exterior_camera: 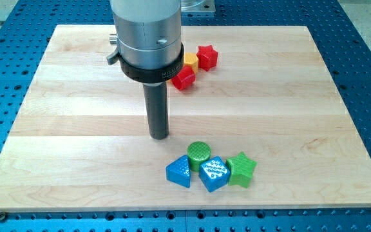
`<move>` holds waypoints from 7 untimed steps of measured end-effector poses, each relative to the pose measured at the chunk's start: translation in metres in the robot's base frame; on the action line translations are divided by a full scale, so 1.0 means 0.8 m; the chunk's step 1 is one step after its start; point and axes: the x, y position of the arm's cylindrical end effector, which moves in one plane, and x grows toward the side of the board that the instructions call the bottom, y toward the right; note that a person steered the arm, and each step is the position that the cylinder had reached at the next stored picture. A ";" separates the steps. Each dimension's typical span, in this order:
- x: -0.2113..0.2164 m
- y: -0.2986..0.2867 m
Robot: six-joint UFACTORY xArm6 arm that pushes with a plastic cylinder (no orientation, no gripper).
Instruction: Place the blue triangle at the center left of the board
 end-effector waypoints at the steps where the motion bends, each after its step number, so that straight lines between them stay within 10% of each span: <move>1: 0.000 0.000; 5: 0.012 -0.024; 7: -0.031 0.150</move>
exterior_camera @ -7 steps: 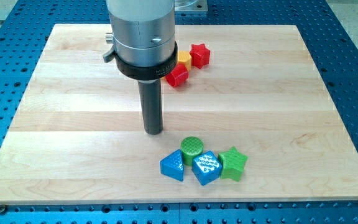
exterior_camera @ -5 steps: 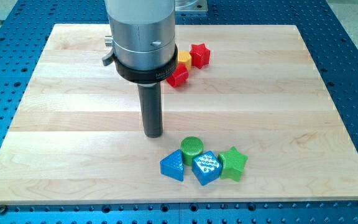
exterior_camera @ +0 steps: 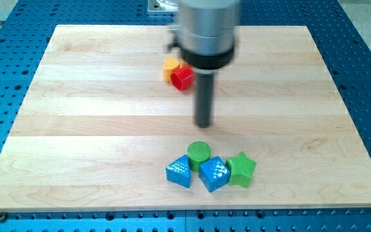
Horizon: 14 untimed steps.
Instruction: Place the blue triangle at the center left of the board
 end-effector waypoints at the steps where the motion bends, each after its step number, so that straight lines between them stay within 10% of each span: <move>1: 0.053 0.093; 2: 0.140 0.090; 7: 0.181 -0.114; 10: 0.069 -0.207; 12: 0.121 -0.233; 14: 0.006 -0.313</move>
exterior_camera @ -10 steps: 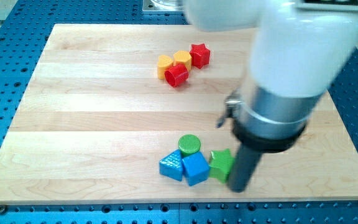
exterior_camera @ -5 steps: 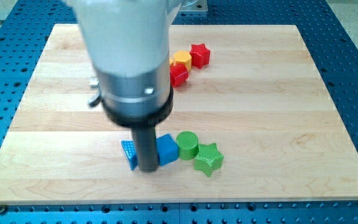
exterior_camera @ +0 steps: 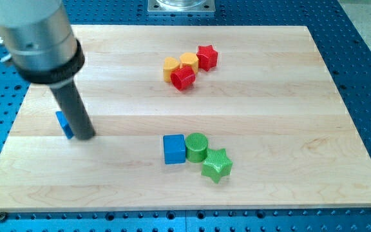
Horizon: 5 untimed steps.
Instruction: Place the blue triangle at the center left of the board
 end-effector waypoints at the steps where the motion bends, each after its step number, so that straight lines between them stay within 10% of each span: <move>1: 0.022 -0.015; 4: -0.102 -0.064; 5: -0.021 -0.061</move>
